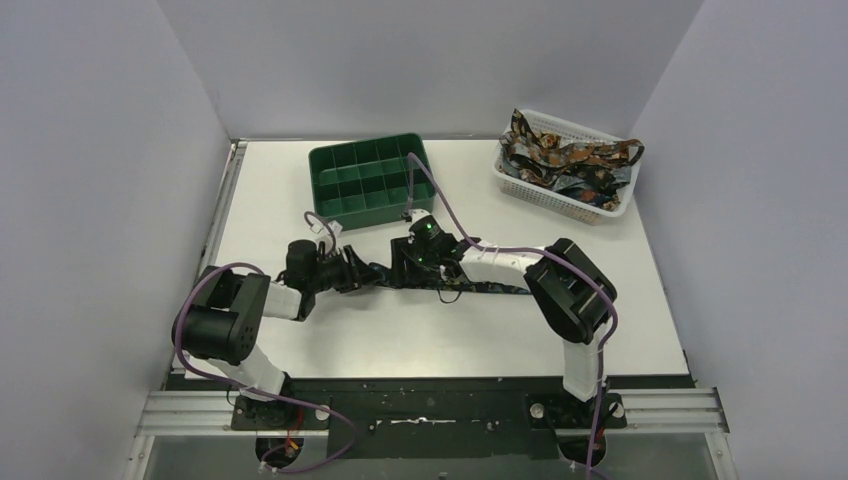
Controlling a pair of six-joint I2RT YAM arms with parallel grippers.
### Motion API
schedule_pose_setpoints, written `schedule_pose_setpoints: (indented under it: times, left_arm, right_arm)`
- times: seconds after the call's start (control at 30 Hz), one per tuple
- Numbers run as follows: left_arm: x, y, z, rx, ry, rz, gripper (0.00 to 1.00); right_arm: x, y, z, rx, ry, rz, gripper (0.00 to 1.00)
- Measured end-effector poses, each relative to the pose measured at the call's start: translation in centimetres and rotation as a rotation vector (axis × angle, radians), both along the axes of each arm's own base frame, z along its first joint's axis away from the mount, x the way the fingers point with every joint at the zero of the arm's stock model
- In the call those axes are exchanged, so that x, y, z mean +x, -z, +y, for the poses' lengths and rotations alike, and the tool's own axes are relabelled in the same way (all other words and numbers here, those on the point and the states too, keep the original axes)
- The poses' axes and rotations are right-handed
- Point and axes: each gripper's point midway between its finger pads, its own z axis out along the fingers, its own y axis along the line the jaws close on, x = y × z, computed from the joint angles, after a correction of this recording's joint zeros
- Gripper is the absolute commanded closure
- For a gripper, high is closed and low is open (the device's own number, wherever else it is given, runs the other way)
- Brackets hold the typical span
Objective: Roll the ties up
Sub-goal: Roll the tie at the center of the board.
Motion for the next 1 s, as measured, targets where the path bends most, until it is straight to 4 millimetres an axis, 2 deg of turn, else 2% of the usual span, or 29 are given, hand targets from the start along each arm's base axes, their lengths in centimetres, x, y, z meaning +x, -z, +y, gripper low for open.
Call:
schedule_pose_setpoints:
  times: [0.2,0.37,0.47,0.67,0.87,1.0]
  left_arm:
    - [0.3,-0.1,0.1,-0.002,-0.019,-0.002,0.74]
    - [0.6,-0.4,0.6,0.018,-0.066,0.008,0.74]
    - [0.8,-1.0,1.1,0.032,-0.101,0.004,0.74]
    - [0.6,-1.2,2.2,0.068,-0.175,0.043,0.73]
    - [1.0,-1.4,3.3,0.124,-0.236,0.082,0.73]
    - [1.3,-1.4,3.6,0.142,-0.253,0.096,0.73]
  right_arm:
    - [0.2,-0.2,0.0,0.024,-0.005,0.013,0.30]
    - [0.6,-0.8,-0.1,0.064,-0.006,0.020,0.23]
    - [0.9,-1.4,-1.0,0.073,-0.002,0.007,0.19]
    - [2.2,-2.6,-3.4,0.050,-0.002,-0.069,0.18]
    - [2.6,-1.0,-5.7,-0.009,-0.052,-0.094,0.22]
    - [1.8,-0.6,-5.4,-0.005,-0.155,-0.097,0.24]
